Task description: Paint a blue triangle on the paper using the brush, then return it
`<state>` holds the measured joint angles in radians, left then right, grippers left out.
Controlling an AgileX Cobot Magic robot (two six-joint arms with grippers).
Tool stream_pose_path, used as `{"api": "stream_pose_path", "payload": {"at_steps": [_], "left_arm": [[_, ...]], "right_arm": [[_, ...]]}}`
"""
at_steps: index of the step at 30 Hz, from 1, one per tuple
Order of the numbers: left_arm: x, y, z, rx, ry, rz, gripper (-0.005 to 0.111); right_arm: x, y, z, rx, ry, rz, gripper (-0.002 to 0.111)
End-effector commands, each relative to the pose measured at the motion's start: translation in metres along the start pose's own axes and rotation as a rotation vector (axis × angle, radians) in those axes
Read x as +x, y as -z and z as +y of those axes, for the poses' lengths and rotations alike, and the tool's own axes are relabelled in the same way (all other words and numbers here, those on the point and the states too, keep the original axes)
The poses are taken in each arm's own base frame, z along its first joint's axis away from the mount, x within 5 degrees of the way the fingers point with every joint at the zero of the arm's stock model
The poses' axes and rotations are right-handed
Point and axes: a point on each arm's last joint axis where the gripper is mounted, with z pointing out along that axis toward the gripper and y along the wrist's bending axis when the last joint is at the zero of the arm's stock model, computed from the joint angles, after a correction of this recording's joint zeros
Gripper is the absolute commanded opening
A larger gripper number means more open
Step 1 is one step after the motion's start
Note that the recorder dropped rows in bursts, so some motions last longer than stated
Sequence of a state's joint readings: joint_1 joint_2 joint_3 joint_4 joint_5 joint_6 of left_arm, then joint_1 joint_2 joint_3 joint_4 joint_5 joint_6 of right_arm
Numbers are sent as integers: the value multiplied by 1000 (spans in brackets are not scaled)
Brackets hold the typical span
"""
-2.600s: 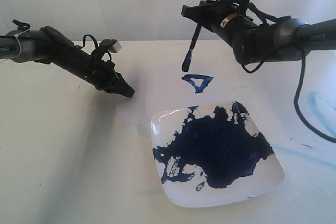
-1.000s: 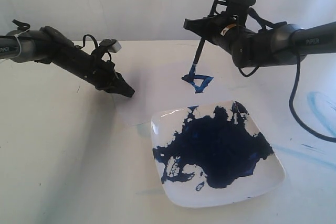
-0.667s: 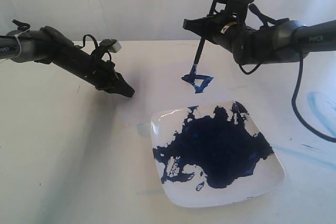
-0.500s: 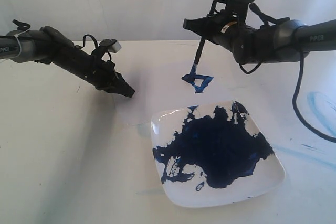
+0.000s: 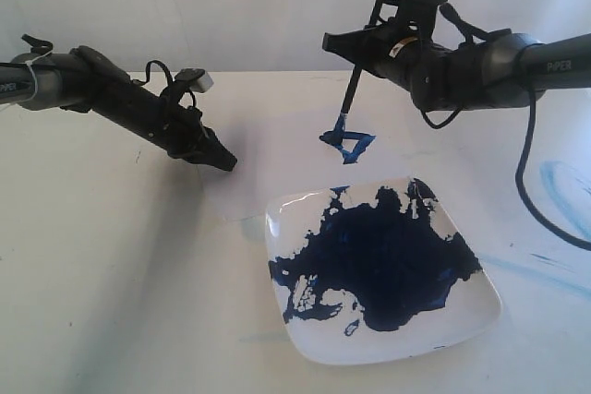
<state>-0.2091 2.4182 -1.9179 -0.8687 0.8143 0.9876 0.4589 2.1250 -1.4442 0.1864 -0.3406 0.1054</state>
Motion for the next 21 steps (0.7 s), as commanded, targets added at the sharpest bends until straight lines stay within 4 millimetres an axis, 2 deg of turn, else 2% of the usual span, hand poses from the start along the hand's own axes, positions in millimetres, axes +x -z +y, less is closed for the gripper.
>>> {"api": "stream_pose_path", "payload": {"at_steps": [1, 6, 13, 21], "left_arm": [[-1, 0, -3, 24, 8, -10, 0], [-1, 0, -4, 27, 10, -12, 0], [-1, 0, -4, 30, 10, -11, 0], [-1, 0, -4, 30, 10, -11, 0]], "right_arm": [[-6, 4, 1, -1, 13, 6, 0], [-6, 4, 1, -1, 18, 10, 0], [-17, 10, 4, -7, 32, -1, 0], [-15, 11, 4, -5, 47, 35, 0]]}}
